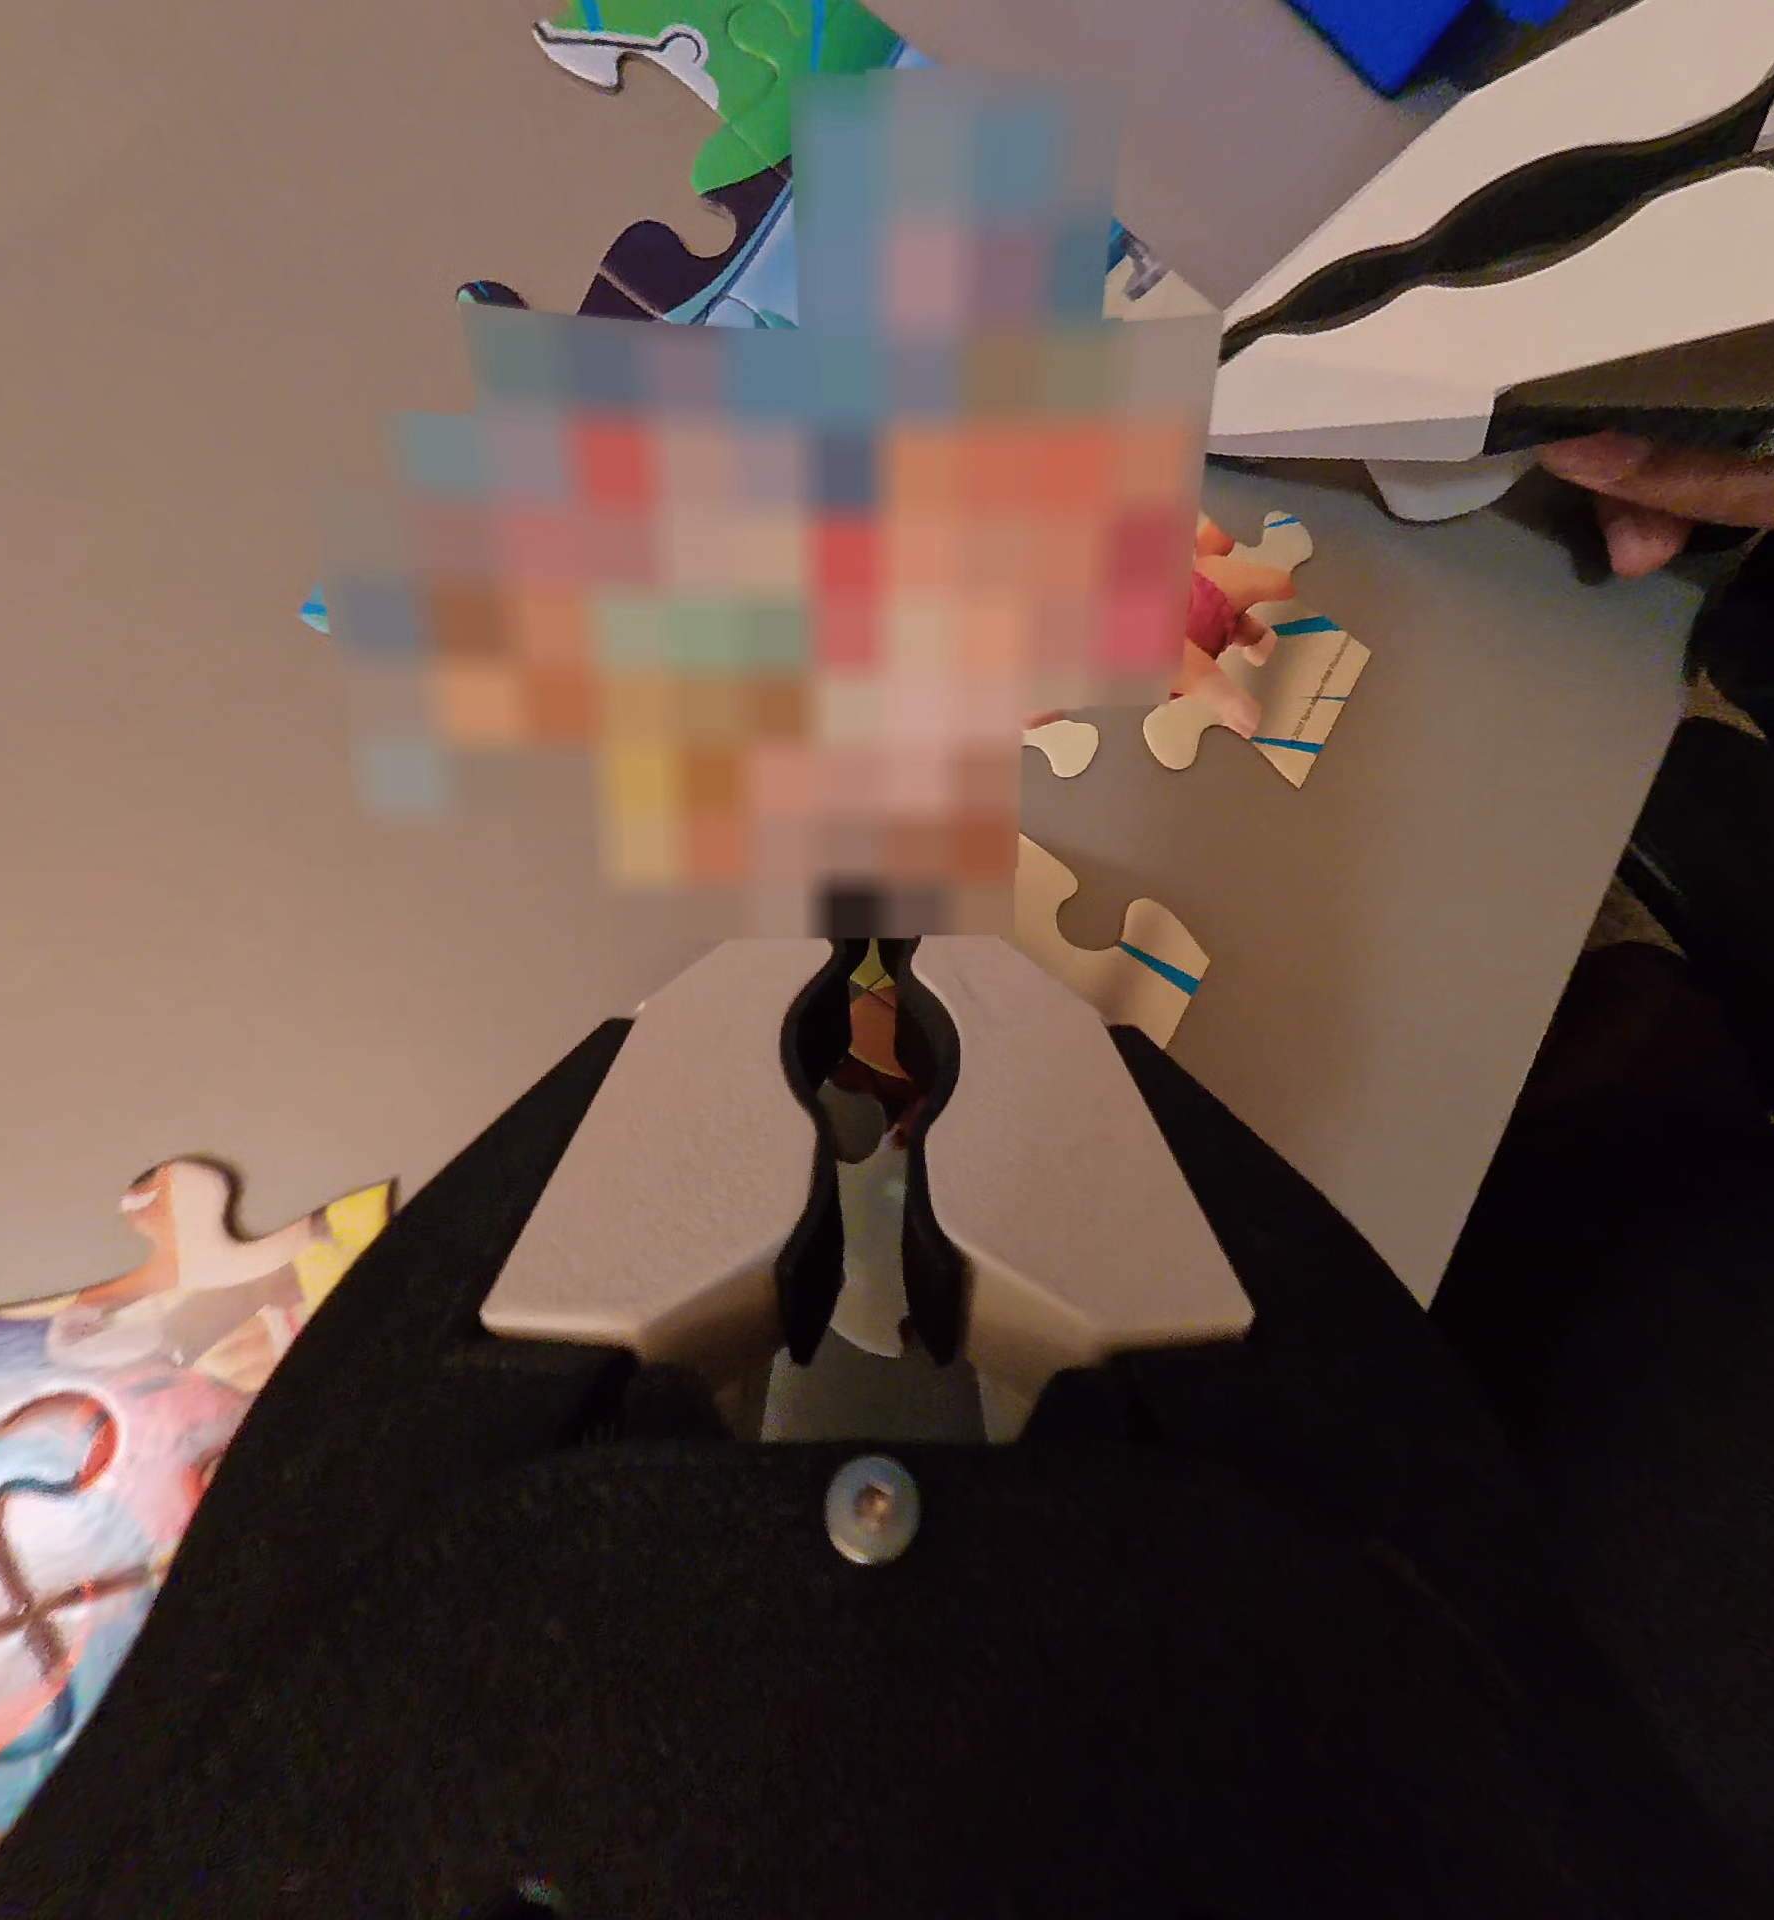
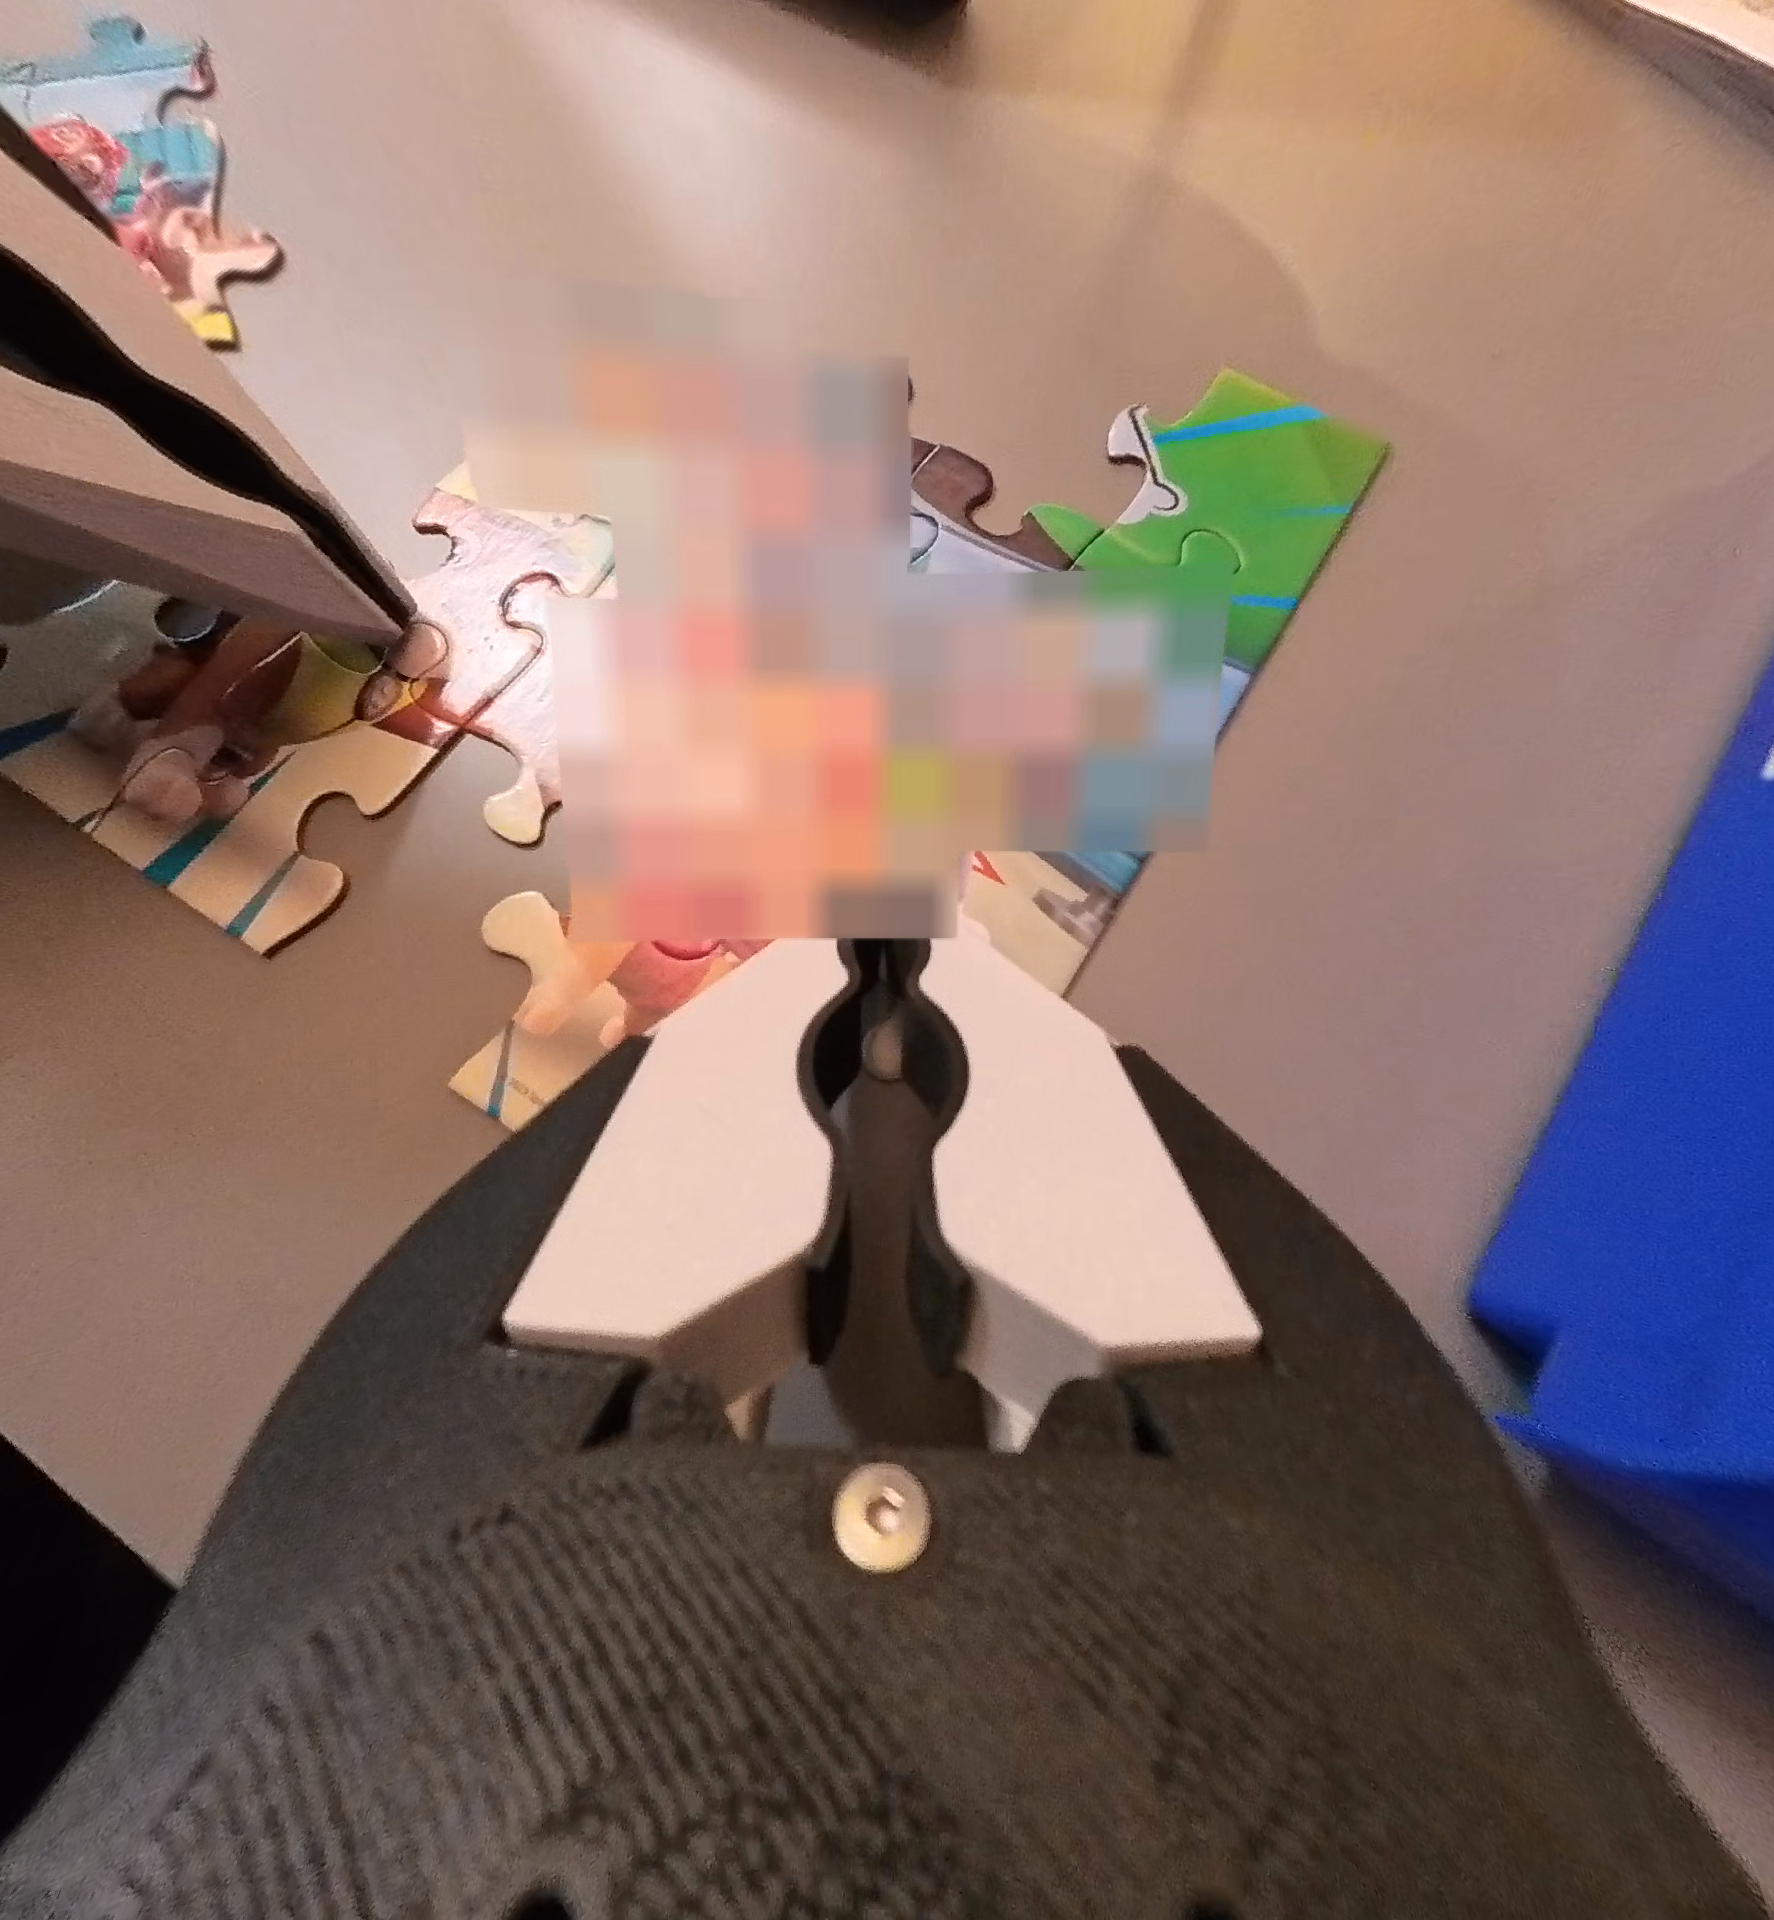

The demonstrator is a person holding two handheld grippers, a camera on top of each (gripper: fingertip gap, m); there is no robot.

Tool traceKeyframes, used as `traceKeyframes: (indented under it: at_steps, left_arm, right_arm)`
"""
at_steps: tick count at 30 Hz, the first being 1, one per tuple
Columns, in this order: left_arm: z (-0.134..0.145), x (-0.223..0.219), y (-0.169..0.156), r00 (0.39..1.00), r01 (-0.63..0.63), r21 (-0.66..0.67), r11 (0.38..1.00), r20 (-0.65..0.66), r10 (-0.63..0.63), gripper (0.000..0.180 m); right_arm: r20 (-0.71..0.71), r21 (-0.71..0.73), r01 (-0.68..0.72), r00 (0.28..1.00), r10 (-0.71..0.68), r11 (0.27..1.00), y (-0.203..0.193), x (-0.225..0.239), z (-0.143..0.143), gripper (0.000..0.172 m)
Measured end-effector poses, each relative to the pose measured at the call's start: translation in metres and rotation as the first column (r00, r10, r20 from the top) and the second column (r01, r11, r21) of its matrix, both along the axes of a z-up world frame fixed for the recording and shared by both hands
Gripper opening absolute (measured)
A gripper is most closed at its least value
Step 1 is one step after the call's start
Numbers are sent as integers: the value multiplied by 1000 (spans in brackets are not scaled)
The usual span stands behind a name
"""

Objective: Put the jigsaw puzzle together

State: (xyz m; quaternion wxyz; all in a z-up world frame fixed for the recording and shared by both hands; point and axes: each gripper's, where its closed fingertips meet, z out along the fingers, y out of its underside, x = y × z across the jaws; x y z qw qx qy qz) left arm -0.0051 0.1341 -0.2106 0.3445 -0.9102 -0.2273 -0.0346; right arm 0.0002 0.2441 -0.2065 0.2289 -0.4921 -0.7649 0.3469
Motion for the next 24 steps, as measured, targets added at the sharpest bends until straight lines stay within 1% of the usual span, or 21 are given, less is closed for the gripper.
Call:
traceKeyframes:
  at_steps: [5,12,13,14,15,16,17,18,20,24]
  left_arm:
    - [0,-10,-12,998,-62,12,998,1,62,0]
    - [1,-13,-10,998,-59,50,997,29,58,0]
    - [2,-14,-10,998,-65,52,997,23,63,6]
    - [6,-15,-10,997,-71,64,995,8,71,18]
    - [14,-16,-10,997,-76,92,993,-26,79,23]
    - [23,-20,-12,993,-88,125,988,-71,98,25]
    - [32,-25,-16,985,-108,154,982,-114,126,25]
    - [41,-31,-23,977,-129,177,976,-146,156,25]
    - [57,-43,-38,961,-177,224,958,-173,218,25]
    - [84,-63,-75,940,-264,339,903,-120,321,25]
  right_arm:
    - [-10,23,-26,1000,27,999,-10,-8,0,0]
    - [14,-30,-30,999,30,999,-7,-14,1,0]
    - [-17,-12,-14,1000,13,1000,-4,-15,5,0]
    - [-103,6,1,995,0,1000,-2,-17,18,0]
    - [-209,8,1,978,1,1000,-3,-17,37,0]
    - [-301,5,3,954,-1,1000,-4,-14,56,0]
    - [-360,1,14,933,-12,1000,-3,-11,69,0]
    - [-386,-4,25,922,-24,1000,-2,-8,77,0]
    - [-373,-26,30,927,-37,999,-3,-4,78,0]
    - [-342,-57,2,939,-21,998,-17,-1,69,0]
